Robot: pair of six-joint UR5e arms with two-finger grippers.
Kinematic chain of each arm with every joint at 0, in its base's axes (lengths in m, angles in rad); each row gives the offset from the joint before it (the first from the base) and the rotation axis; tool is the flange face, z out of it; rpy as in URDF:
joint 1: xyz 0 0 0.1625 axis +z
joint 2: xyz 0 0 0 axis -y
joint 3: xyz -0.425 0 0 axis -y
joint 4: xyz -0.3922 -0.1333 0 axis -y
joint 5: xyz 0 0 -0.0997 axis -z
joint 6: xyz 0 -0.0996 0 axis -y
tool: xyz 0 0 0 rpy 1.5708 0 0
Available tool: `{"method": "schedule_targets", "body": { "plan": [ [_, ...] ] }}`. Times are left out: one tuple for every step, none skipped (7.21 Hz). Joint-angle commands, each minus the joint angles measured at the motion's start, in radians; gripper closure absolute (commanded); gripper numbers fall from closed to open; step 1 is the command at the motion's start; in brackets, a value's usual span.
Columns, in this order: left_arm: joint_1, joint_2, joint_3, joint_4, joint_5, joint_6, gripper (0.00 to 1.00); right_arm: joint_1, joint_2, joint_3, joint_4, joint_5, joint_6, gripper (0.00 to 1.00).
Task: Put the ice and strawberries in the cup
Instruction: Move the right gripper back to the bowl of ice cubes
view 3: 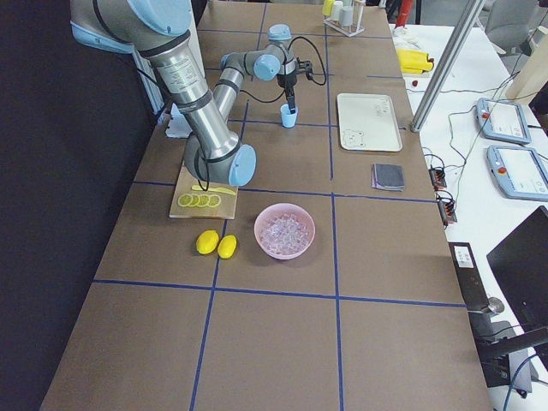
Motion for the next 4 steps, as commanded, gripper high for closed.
{"method": "schedule_targets", "body": {
  "plan": [
    [0.001, 0.0, 0.001, -0.002, 0.0, 0.0, 0.0, 0.116, -0.232, 0.19, 0.003, 0.08, -0.179, 0.01],
    [0.001, 0.0, 0.001, -0.002, 0.0, 0.0, 0.0, 0.185, -0.319, 0.22, 0.023, 0.131, -0.272, 0.01],
    [0.001, 0.0, 0.001, 0.0, 0.0, 0.0, 0.0, 0.26, -0.396, 0.22, 0.072, 0.203, -0.35, 0.01],
    [-0.001, 0.0, -0.001, -0.002, 0.0, 0.002, 0.0, 0.325, -0.478, 0.22, 0.124, 0.229, -0.45, 0.01]
  ]
}}
